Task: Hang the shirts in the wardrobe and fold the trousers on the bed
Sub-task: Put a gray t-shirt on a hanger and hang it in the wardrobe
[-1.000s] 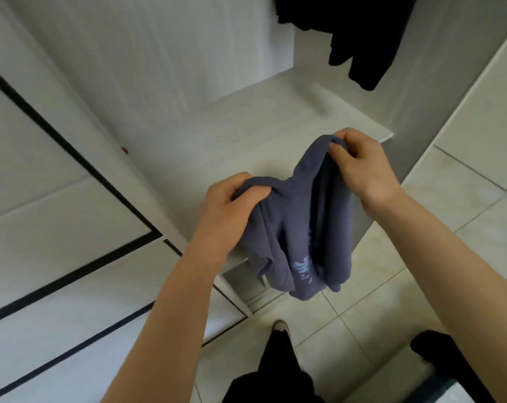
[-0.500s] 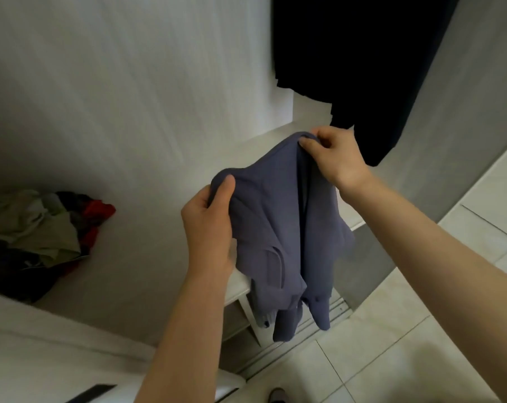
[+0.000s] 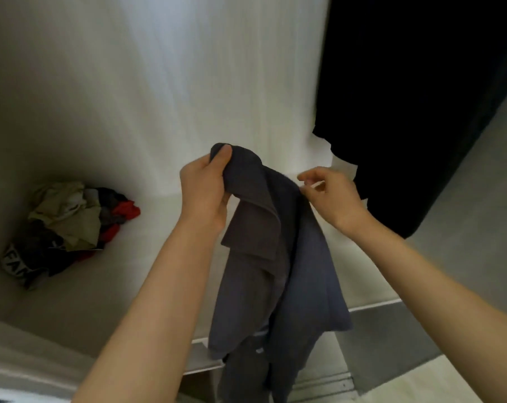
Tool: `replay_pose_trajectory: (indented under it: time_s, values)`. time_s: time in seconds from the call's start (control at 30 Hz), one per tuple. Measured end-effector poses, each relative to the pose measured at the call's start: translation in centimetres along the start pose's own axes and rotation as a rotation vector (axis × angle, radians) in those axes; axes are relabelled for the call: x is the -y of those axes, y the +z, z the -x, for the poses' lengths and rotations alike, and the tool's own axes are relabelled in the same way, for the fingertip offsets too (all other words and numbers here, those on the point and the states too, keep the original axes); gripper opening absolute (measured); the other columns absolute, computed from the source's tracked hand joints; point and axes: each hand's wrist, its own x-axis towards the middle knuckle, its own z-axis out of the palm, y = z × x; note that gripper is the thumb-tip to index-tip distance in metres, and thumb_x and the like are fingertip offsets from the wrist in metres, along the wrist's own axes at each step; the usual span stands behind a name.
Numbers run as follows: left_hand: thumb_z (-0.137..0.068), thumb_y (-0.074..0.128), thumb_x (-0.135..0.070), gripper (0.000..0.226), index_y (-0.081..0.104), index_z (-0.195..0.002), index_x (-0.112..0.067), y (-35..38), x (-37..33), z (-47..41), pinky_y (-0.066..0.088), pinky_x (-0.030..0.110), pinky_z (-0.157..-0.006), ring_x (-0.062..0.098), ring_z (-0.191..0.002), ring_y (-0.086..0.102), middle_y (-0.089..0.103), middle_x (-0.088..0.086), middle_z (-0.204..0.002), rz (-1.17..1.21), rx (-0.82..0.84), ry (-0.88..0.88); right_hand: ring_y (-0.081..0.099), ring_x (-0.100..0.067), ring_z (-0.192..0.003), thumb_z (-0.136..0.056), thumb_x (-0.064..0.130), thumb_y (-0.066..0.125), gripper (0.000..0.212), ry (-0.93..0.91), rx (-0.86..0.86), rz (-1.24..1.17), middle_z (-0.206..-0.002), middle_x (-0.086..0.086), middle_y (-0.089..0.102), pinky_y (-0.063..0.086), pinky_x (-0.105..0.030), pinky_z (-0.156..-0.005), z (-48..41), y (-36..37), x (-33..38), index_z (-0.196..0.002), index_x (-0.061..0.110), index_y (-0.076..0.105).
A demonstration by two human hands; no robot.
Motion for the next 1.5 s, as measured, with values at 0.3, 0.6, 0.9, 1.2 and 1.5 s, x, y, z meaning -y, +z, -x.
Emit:
replay_pose_trajectory:
  time_s: [0.3,0.6,0.9,1.2,1.5]
  values:
    - [-0.096,0.061,-0.008,0.015,0.065,-0.082,-0.001,4.5,-1.1,-1.9,0.058,0.027,-0.067,0.018,-0.077,0.067,0.067,0.010,-0.082,-0.091,-0.052,0.028,0.057,0.009,-0.085,-0.075,0.053,0.071,0.042,-0.188,0.544,-0.108,-0.095,0.024,0.059,0.044,-0.007,-0.067,3.3,0.1,0.7,-0.108,0.030,0.060]
    - [-0.096,0.060,-0.004,0.013,0.063,-0.084,0.000,1.9,-4.2,-5.0,0.058,0.026,-0.059,0.018,-0.073,0.069,0.067,0.011,-0.083,-0.048,-0.105,-0.017,0.070,-0.011,-0.061,-0.094,0.016,0.053,0.023,-0.018,0.290,-0.389,-0.065,0.006,0.073,0.047,-0.014,-0.056,1.5,-0.8,4.3,-0.075,0.016,0.066]
    - [-0.095,0.061,-0.004,0.010,0.064,-0.086,0.001,0.9,-5.8,-5.9,0.060,0.026,-0.060,0.020,-0.073,0.069,0.067,0.011,-0.084,-0.014,-0.099,-0.007,0.059,-0.016,-0.087,-0.081,0.045,0.072,0.044,0.009,0.575,-0.026,-0.098,0.001,0.061,0.044,-0.022,-0.065,2.0,5.3,3.4,-0.106,0.013,0.056]
    - [-0.098,0.061,-0.017,0.015,0.069,-0.110,-0.012,-1.1,-4.7,-6.0,0.059,0.030,-0.081,0.019,-0.104,0.070,0.075,0.004,-0.106,-0.390,0.296,-0.016,0.068,-0.012,-0.051,-0.090,0.015,0.065,0.021,0.013,0.256,-0.467,-0.057,0.005,0.068,0.055,-0.024,-0.048,-0.1,1.6,7.7,-0.069,0.014,0.065]
    - [-0.081,0.080,-0.027,0.057,0.058,-0.132,-0.035,-2.2,-2.2,-2.0,0.056,0.024,-0.088,0.007,-0.115,0.064,0.067,-0.013,-0.125,-0.513,0.569,0.039,0.073,-0.022,-0.065,-0.092,0.003,0.061,0.022,0.116,0.105,-0.768,-0.074,-0.014,0.072,0.059,-0.025,-0.056,-5.1,-1.6,12.0,-0.072,0.006,0.069]
